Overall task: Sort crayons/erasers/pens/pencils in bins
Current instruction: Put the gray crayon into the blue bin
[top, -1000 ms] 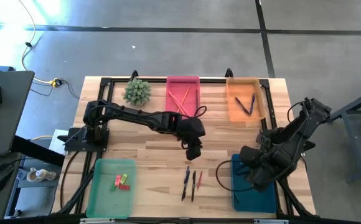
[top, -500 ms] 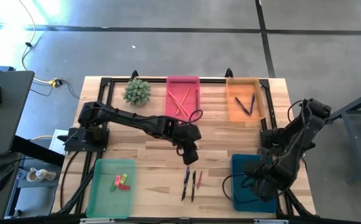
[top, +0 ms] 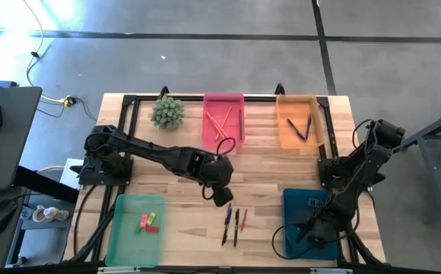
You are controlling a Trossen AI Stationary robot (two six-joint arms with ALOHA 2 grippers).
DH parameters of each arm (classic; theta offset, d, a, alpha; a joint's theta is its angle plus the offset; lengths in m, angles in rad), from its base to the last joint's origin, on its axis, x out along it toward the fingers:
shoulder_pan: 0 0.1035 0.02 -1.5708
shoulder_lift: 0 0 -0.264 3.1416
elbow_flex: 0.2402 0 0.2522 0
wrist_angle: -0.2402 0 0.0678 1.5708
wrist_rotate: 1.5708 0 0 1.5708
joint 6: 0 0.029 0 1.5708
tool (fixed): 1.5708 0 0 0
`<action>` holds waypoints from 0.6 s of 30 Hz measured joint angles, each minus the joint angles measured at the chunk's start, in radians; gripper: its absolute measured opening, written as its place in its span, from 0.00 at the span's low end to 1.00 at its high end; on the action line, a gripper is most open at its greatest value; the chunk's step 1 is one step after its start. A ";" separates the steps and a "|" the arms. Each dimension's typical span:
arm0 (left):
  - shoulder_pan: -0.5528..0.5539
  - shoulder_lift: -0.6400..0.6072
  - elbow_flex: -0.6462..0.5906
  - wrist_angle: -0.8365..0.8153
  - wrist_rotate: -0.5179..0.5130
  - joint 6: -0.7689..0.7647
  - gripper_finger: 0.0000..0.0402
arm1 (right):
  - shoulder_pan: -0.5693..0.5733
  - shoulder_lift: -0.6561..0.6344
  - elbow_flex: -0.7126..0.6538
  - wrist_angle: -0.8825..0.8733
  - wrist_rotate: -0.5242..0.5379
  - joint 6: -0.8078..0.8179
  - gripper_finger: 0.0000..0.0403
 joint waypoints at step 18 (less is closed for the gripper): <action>-0.171 0.001 0.000 -0.319 -0.090 -0.327 0.04 | -0.013 0.000 -0.031 0.045 -0.106 -0.037 0.02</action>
